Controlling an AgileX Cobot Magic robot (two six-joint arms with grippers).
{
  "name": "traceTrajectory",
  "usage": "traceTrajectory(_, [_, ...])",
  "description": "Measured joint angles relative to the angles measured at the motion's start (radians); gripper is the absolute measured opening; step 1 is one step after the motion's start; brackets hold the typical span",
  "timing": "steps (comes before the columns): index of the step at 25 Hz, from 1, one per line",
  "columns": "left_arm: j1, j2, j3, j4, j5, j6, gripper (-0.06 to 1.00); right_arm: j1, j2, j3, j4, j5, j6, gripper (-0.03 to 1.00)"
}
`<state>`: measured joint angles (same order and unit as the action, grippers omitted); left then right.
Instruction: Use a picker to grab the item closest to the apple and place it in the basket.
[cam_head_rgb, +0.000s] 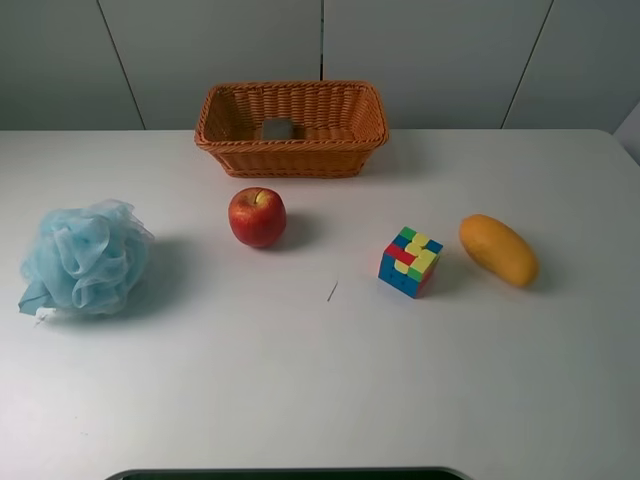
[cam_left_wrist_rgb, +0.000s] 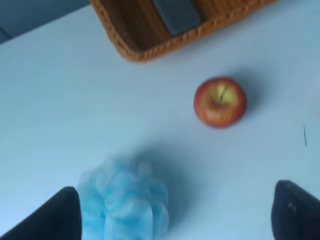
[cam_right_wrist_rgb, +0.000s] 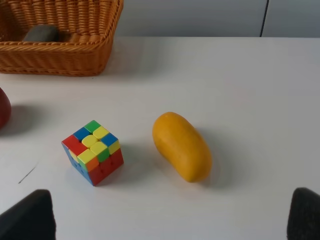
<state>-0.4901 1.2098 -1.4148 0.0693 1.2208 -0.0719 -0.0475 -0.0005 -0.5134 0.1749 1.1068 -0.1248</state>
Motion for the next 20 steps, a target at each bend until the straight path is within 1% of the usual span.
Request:
traceTrajectory(3, [0.000, -0.184, 0.161, -0.002, 0.002, 0.002, 0.73, 0.000, 0.000, 0.000, 0.000, 0.000, 0.000, 0.70])
traceTrajectory(5, [0.000, -0.313, 0.240, -0.002, 0.004, 0.022, 0.73, 0.000, 0.000, 0.000, 0.000, 0.000, 0.000, 0.70])
traceTrajectory(11, [0.010, -0.629, 0.430, -0.017, 0.006, 0.055, 0.73, 0.000, 0.000, 0.000, 0.000, 0.000, 0.000, 0.70])
traceTrajectory(14, [0.097, -0.741, 0.518, -0.050, 0.004, 0.110, 0.73, 0.000, 0.000, 0.000, 0.000, 0.000, 0.000, 0.70])
traceTrajectory(17, [0.235, -0.822, 0.615, -0.096, 0.006, 0.192, 0.74, 0.000, 0.000, 0.000, 0.000, 0.000, 0.000, 0.70])
traceTrajectory(20, [0.364, -0.896, 0.704, -0.144, -0.029, 0.254, 0.74, 0.000, 0.000, 0.000, 0.000, 0.000, 0.000, 0.70])
